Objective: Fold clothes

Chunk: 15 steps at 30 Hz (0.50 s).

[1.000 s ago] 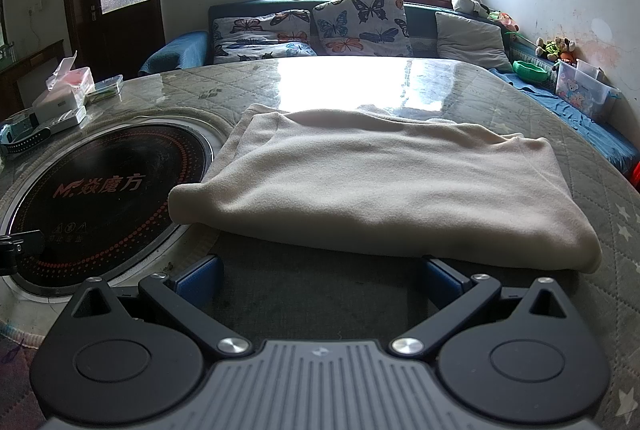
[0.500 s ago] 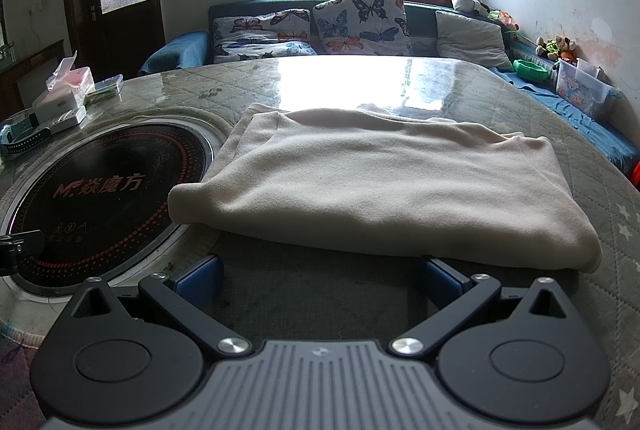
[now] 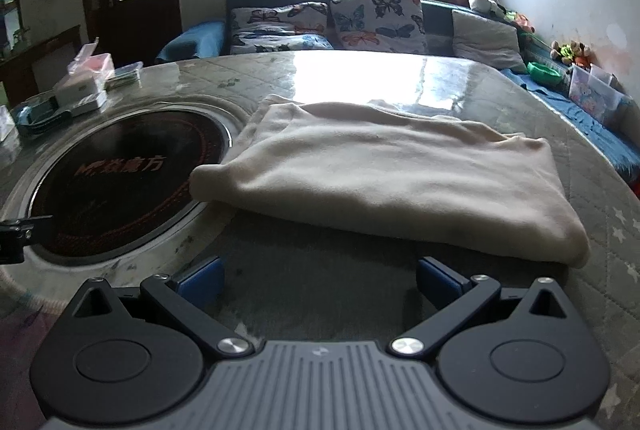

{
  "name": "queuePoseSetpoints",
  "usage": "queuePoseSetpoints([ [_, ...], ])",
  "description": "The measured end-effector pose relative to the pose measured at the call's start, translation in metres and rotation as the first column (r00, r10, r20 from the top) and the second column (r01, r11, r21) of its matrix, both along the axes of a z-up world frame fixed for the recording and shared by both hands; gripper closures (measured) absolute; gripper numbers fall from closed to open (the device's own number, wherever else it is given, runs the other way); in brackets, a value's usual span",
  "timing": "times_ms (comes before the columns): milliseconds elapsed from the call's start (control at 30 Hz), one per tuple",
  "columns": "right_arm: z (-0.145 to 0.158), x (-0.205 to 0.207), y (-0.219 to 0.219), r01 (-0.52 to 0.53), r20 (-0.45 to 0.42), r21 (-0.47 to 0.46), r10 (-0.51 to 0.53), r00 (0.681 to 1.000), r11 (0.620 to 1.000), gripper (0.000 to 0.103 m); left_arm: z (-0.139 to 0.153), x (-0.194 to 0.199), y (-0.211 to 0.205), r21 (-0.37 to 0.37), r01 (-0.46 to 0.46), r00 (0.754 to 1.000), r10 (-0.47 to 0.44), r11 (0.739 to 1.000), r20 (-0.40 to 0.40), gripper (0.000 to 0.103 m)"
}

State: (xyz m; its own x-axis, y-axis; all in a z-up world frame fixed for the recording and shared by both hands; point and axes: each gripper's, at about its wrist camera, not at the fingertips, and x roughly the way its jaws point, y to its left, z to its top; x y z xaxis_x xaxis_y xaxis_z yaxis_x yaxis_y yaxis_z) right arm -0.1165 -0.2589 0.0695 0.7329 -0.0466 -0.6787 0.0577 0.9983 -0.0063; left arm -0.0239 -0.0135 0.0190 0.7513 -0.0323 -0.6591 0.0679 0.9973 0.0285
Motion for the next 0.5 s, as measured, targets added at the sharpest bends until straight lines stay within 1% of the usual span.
queuePoseSetpoints([
  [33,0.001,-0.003,0.000,-0.005,0.004,-0.001,0.005,1.000,1.000,0.000,0.001,-0.001,-0.001,-0.008,0.010,1.000,-0.011,1.000,-0.008,0.000],
  [133,0.006,-0.012,-0.001,-0.011,0.013,-0.004,0.011,1.000,1.000,0.000,0.003,-0.006,-0.008,0.010,0.018,1.000,-0.018,1.000,-0.023,0.000],
  [233,0.007,-0.020,-0.002,-0.016,0.014,-0.009,0.016,1.000,1.000,0.000,0.005,-0.011,-0.011,-0.005,0.031,0.999,-0.032,0.999,-0.036,0.000],
  [500,0.001,-0.035,-0.008,0.002,0.011,-0.021,-0.002,1.000,1.000,0.000,0.009,-0.024,-0.019,-0.013,0.062,0.997,-0.062,0.998,-0.049,0.000],
])
